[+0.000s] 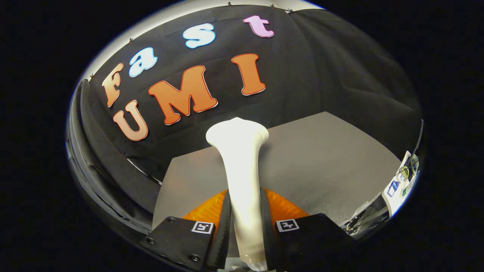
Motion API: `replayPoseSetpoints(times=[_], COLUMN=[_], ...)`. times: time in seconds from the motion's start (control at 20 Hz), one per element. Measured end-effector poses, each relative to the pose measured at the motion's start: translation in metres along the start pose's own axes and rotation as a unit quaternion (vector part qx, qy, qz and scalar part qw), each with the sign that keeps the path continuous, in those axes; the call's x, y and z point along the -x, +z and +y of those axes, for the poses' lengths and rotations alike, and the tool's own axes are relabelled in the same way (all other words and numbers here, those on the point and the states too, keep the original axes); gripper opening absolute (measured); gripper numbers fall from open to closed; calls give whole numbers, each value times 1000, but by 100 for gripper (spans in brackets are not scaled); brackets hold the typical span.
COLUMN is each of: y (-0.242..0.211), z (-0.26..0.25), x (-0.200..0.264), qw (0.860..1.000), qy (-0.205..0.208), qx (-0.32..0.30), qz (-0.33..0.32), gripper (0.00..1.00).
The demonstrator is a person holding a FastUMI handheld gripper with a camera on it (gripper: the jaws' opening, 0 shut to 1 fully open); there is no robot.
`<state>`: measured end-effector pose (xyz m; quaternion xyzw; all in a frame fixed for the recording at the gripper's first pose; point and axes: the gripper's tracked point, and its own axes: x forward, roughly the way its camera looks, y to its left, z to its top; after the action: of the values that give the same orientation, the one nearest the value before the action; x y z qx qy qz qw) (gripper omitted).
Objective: Iron the clothes twice with a garment steamer, once on the left side and once on the right side.
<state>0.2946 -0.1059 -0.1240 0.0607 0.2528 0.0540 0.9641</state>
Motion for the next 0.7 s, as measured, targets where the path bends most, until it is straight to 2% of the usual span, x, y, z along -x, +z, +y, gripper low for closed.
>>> replayPoseSetpoints(times=[0.35,0.55,0.7], y=[9,-12,-26], z=[7,20,29], x=[34,56,72], qw=[999,1000,999], qy=[-8,-10,-26], qx=[2,-6,-11], qz=[-35,-25,-32], gripper=[46,46,46])
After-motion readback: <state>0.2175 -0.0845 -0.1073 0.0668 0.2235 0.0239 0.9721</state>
